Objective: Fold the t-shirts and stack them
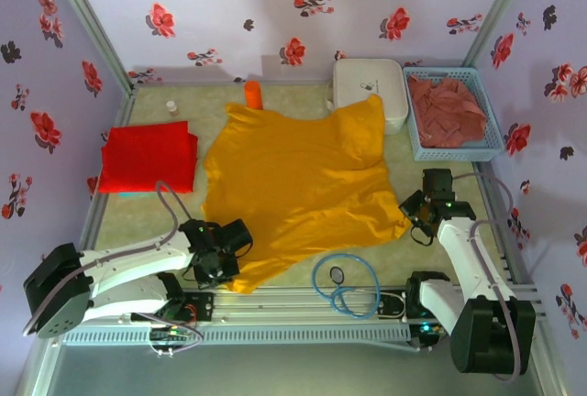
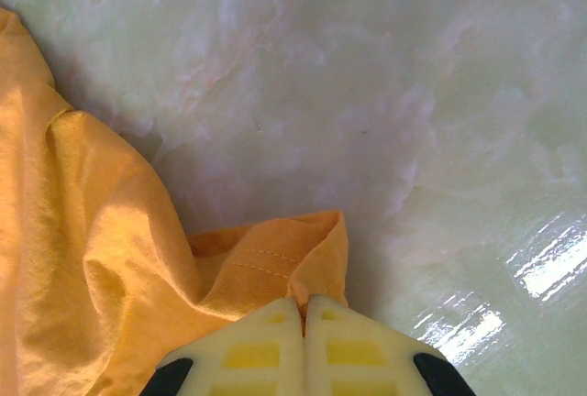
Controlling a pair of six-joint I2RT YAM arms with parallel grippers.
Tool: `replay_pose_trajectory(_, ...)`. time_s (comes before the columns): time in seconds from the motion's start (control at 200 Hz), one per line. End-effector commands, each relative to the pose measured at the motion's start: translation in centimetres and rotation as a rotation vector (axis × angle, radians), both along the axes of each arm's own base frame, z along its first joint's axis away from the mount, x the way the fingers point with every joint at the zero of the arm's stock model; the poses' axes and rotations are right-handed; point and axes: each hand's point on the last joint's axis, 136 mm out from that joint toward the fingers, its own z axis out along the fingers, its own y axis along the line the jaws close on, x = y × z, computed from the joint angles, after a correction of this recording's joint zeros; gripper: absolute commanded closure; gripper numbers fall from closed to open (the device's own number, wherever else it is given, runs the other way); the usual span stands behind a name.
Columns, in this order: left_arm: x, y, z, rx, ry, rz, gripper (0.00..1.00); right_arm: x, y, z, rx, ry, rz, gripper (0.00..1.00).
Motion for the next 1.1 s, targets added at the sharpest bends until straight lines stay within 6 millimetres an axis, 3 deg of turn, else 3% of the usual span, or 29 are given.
replay_pose_trajectory(0.0, 1.1, 0.8, 1.8, 0.04, -0.038, -0.046, 1.0, 0.7, 0.2, 1.3, 0.005, -0.028, 0.022, 1.0)
replay_pose_trajectory(0.13, 4.0, 1.2, 6.0, 0.045, -0.126, -0.084, 1.0, 1.5, -0.1, 3.6, -0.031, -0.064, 0.055, 1.0)
replay_pose_trajectory(0.41, 14.5, 2.8, 18.1, -0.022, -0.421, -0.09, 1.0, 5.9, 0.2, 11.8, -0.088, -0.194, 0.172, 1.0)
replay_pose_trajectory(0.615, 20.2, 4.6, 25.7, 0.011, -0.565, -0.136, 1.0, 8.7, 1.4, 16.5, -0.059, -0.209, 0.262, 1.0)
replay_pose_trajectory(0.8, 23.7, 4.8, 29.3, 0.025, -0.646, -0.162, 1.0, 10.2, 2.1, 18.9, -0.019, -0.246, 0.278, 1.0)
replay_pose_trajectory(0.98, 25.3, 4.7, 32.0, 0.031, -0.707, -0.18, 1.0, 11.1, 2.2, 21.1, -0.01, -0.328, 0.263, 1.0)
replay_pose_trajectory(1.095, 25.6, 5.2, 34.9, 0.057, -0.766, -0.185, 1.0, 12.4, 2.7, 25.0, 0.002, -0.497, 0.259, 1.0)
